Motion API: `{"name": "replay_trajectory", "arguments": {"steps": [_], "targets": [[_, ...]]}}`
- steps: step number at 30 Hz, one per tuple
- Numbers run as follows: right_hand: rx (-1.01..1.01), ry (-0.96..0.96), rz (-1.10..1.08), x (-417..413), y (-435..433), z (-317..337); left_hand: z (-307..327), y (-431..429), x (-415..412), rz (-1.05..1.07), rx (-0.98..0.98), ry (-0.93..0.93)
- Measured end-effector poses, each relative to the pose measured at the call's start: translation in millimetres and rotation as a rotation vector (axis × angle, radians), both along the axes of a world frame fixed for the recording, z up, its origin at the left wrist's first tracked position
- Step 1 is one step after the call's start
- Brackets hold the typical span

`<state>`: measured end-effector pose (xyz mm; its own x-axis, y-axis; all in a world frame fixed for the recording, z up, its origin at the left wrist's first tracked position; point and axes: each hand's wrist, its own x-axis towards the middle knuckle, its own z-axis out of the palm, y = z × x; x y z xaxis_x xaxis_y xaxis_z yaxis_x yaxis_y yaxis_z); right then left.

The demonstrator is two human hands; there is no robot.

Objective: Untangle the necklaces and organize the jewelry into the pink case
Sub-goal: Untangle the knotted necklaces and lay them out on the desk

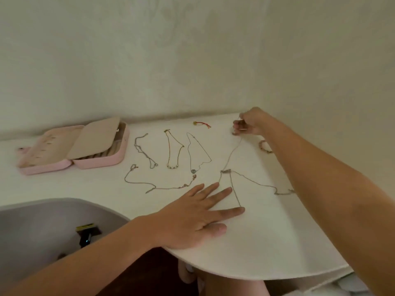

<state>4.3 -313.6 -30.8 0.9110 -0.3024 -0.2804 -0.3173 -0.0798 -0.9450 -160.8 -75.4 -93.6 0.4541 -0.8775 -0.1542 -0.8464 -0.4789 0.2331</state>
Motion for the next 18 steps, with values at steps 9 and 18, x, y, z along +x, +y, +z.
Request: {"name": "replay_trajectory", "arguments": {"steps": [9,18], "targets": [[-0.346,-0.083,-0.078,17,-25,58,1,5,5,-0.048,0.011,0.049],[-0.689,-0.314,0.306,-34,-17,141,45,-2,30,0.255,-0.395,0.422]]}}
